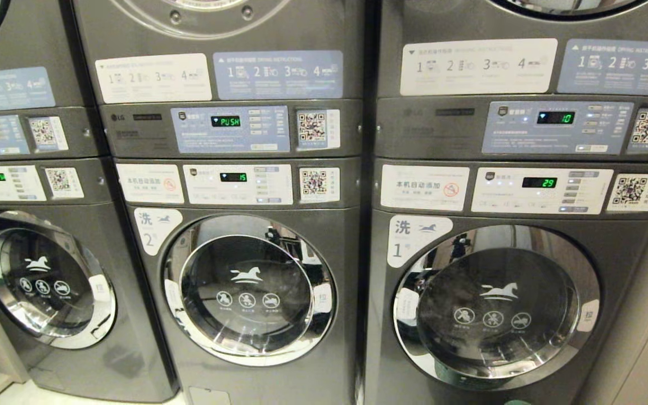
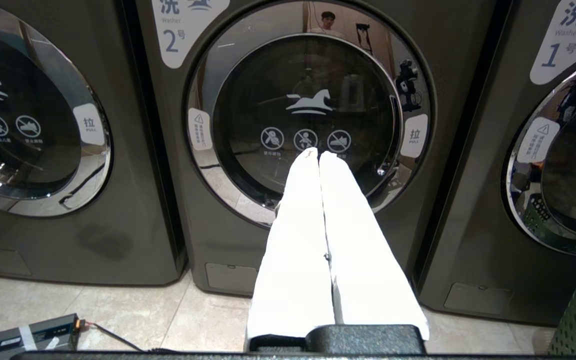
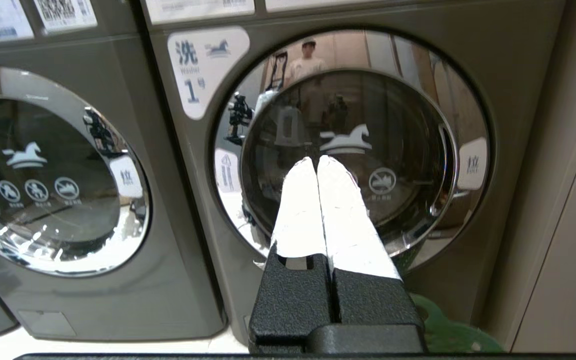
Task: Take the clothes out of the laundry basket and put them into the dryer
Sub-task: Take the clothes out of the basket
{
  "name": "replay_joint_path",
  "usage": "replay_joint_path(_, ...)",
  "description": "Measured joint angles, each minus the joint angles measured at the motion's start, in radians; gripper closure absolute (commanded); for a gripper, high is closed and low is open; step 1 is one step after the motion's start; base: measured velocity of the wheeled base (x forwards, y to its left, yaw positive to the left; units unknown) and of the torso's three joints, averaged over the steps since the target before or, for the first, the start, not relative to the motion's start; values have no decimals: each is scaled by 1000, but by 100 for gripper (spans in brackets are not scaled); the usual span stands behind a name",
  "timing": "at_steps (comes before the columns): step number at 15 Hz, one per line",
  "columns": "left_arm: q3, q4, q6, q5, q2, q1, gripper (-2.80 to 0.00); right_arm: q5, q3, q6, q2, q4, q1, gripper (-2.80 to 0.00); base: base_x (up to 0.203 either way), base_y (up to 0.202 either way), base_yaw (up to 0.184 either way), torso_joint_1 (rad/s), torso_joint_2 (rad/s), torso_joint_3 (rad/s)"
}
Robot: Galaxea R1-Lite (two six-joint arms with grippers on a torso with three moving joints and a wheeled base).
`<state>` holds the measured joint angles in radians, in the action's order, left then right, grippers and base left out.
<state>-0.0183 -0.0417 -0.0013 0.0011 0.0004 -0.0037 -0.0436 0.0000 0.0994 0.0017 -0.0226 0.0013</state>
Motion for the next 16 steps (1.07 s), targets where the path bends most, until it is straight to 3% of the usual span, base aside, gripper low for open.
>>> replay_joint_path(3, 0, 1, 0, 0, 0, 0, 0, 0, 0, -1, 0, 0, 0, 0, 0, 0, 0, -123, 445, 314)
replay_joint_path(16, 0, -1, 0, 0, 0, 0, 0, 1, 0, 0, 0, 0, 0, 0, 0, 0, 0, -15, 47, 34)
